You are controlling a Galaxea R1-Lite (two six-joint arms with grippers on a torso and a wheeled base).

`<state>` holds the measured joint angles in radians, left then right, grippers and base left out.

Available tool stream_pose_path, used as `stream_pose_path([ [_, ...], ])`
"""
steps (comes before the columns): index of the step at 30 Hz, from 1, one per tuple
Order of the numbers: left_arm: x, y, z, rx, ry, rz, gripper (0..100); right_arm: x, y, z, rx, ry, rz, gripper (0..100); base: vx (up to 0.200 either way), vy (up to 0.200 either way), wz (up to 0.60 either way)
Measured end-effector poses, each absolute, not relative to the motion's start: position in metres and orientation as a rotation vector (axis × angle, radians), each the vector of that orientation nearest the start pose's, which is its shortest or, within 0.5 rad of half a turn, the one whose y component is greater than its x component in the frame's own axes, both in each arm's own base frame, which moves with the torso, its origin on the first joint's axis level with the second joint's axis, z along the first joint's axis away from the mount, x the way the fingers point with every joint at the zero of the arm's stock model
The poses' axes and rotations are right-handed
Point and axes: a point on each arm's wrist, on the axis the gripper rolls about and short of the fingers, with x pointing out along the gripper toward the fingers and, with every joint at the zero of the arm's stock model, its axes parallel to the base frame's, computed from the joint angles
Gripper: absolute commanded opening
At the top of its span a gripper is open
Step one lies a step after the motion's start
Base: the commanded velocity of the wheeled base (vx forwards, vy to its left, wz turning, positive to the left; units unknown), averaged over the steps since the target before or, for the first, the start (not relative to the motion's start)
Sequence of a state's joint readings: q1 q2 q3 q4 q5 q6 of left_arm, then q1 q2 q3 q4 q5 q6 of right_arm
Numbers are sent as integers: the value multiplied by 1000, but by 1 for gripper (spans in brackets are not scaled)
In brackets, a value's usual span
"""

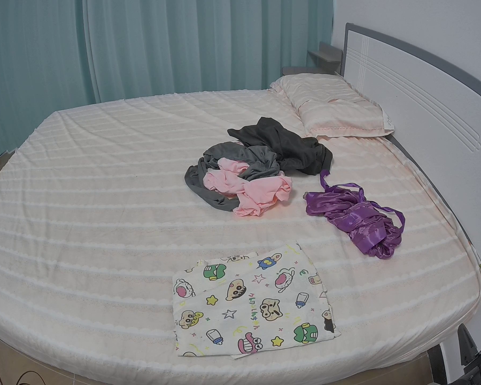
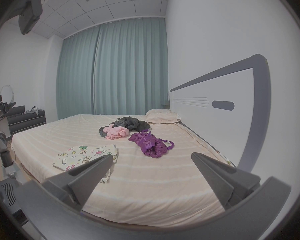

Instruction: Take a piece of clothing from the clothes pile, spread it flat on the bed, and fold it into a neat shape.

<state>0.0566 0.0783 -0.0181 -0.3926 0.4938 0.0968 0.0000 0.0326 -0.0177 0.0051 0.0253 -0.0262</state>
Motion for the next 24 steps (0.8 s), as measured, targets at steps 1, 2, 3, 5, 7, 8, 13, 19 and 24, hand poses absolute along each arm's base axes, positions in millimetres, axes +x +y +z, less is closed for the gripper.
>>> stream_pose_path([
  [1, -26, 9, 121, 26, -303, 534, 100, -22, 1, 80, -26, 15, 29, 100, 0, 0, 0],
  [2, -26, 8, 121, 31, -302, 505, 100, -22, 1, 80, -26, 12, 31, 100, 0, 0, 0],
  [3, -25, 8, 120, 37, -297, 478, 100, -22, 1, 80, -27, 9, 33, 100, 0, 0, 0],
  [5, -23, 7, 116, 49, -257, 422, 100, -23, 1, 80, -26, 5, 35, 100, 0, 0, 0],
  [7, -22, 6, 110, 60, -208, 374, 100, -23, 1, 80, -23, 3, 36, 100, 0, 0, 0],
  [8, -22, 6, 107, 64, -182, 345, 100, -23, 1, 80, -21, 2, 36, 100, 0, 0, 0],
  [13, -22, 4, 90, 54, -61, 213, 100, -23, 1, 80, -8, -1, 35, 100, 0, 0, 0],
  [19, -23, 2, 88, -60, -71, 105, 100, -23, 1, 80, -2, -2, 34, 100, 0, 0, 0],
  [24, -23, 2, 88, -91, -77, 105, 100, -23, 1, 80, -1, -2, 34, 100, 0, 0, 0],
])
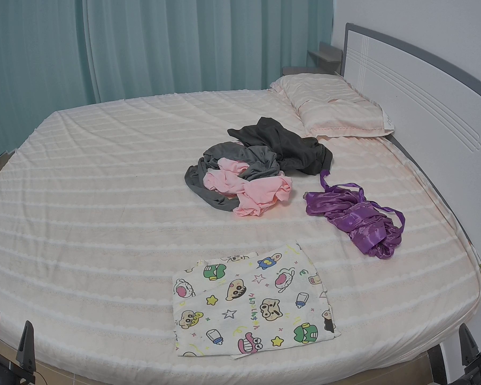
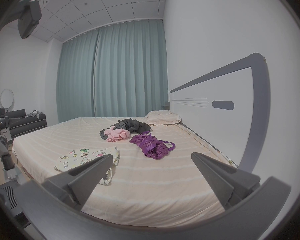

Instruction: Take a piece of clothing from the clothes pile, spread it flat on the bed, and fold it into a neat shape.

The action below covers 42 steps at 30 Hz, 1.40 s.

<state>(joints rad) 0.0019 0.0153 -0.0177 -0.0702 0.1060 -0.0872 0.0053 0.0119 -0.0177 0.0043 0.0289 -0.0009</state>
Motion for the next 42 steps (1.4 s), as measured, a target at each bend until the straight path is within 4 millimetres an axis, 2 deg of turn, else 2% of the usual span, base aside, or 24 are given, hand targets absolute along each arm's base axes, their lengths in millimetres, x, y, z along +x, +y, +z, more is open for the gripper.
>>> stream_pose_path([
  [5, -23, 2, 88, -56, -73, 105, 100, -23, 1, 80, -7, -1, 34, 100, 0, 0, 0],
  [14, -23, 3, 87, 125, -62, 119, 100, -23, 0, 80, -1, -1, 33, 100, 0, 0, 0],
  [20, -23, 2, 87, 96, -60, 93, 100, -23, 0, 80, 3, -1, 31, 100, 0, 0, 0],
  [27, -23, 0, 87, -49, -64, 21, 100, -23, 0, 80, 4, -1, 28, 100, 0, 0, 0],
  [34, -23, 3, 87, -5, -60, 122, 100, -23, 0, 80, 12, 0, 19, 100, 0, 0, 0],
  [42, -23, -1, 86, 5, -57, -31, 100, -23, 0, 80, 14, 0, 14, 100, 0, 0, 0],
])
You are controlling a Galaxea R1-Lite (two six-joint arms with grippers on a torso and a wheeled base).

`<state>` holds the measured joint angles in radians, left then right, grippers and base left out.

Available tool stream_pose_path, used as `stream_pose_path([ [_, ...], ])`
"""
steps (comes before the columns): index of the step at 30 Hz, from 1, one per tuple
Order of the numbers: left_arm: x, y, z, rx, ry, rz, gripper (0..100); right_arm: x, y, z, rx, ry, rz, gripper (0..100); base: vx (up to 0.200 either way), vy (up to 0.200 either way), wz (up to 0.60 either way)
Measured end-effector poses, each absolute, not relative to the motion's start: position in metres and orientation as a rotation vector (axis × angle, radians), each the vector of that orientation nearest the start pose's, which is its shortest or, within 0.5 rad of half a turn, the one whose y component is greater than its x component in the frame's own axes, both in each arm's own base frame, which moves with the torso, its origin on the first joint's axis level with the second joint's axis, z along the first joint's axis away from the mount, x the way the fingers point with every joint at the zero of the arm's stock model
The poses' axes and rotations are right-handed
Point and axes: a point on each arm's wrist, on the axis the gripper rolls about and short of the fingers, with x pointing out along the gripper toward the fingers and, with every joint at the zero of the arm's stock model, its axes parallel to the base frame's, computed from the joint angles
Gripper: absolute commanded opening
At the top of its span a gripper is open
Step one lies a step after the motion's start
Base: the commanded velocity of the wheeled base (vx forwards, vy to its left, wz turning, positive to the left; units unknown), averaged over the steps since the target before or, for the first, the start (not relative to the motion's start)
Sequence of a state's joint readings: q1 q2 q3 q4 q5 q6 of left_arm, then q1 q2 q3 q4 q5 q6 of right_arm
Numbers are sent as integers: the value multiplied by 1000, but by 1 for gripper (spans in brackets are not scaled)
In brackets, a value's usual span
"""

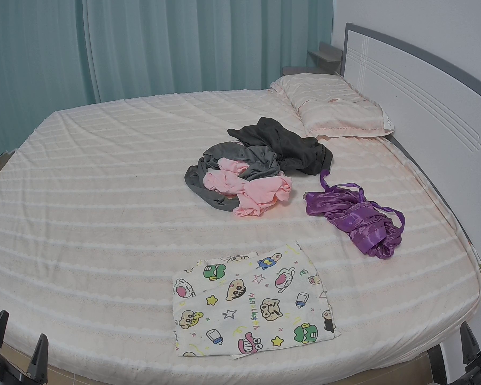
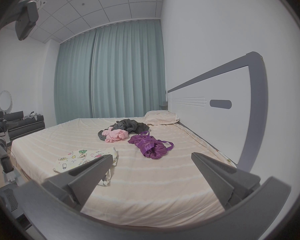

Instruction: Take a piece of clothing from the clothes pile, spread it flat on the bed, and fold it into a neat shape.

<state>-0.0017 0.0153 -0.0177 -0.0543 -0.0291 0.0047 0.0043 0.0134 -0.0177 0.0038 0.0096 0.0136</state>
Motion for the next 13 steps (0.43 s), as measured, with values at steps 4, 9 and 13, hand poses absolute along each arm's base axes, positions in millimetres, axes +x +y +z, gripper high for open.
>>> stream_pose_path([
  [4, -23, -2, 86, 4, -57, -109, 100, -23, 0, 80, 10, 0, 13, 100, 0, 0, 0],
  [9, -23, -1, 86, -8, -57, -43, 100, -23, 0, 80, 9, 1, 14, 100, 0, 0, 0],
  [13, -23, 2, 86, -43, -61, 79, 100, -23, 0, 80, 7, 1, 16, 100, 0, 0, 0],
])
